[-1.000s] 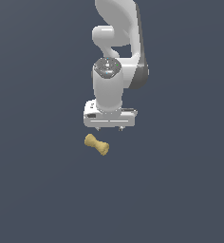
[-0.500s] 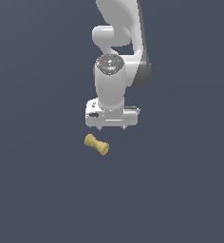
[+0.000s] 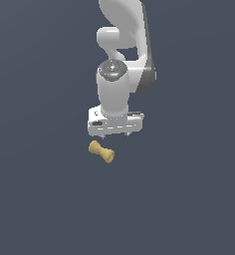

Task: Pick up the object and move it to a goal position.

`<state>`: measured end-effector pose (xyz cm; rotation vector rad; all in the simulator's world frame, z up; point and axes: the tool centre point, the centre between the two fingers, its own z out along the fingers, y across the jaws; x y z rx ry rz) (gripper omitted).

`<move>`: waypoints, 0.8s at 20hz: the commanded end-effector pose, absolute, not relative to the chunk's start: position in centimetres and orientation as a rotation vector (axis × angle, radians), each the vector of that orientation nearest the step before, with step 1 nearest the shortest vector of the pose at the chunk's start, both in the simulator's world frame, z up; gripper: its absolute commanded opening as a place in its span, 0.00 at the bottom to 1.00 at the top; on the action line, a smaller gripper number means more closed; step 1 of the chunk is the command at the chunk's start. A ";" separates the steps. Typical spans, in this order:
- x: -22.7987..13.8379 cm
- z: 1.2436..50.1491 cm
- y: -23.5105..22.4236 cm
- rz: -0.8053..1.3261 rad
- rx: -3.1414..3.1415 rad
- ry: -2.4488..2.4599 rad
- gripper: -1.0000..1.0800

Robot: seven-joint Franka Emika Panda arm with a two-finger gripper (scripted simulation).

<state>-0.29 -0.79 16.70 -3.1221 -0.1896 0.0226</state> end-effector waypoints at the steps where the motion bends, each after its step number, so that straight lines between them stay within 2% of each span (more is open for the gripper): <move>1: -0.2 16.4 -1.1 0.022 -3.119 -0.254 0.96; 16: 0.2 14.1 -3.9 0.014 -3.033 -0.799 0.96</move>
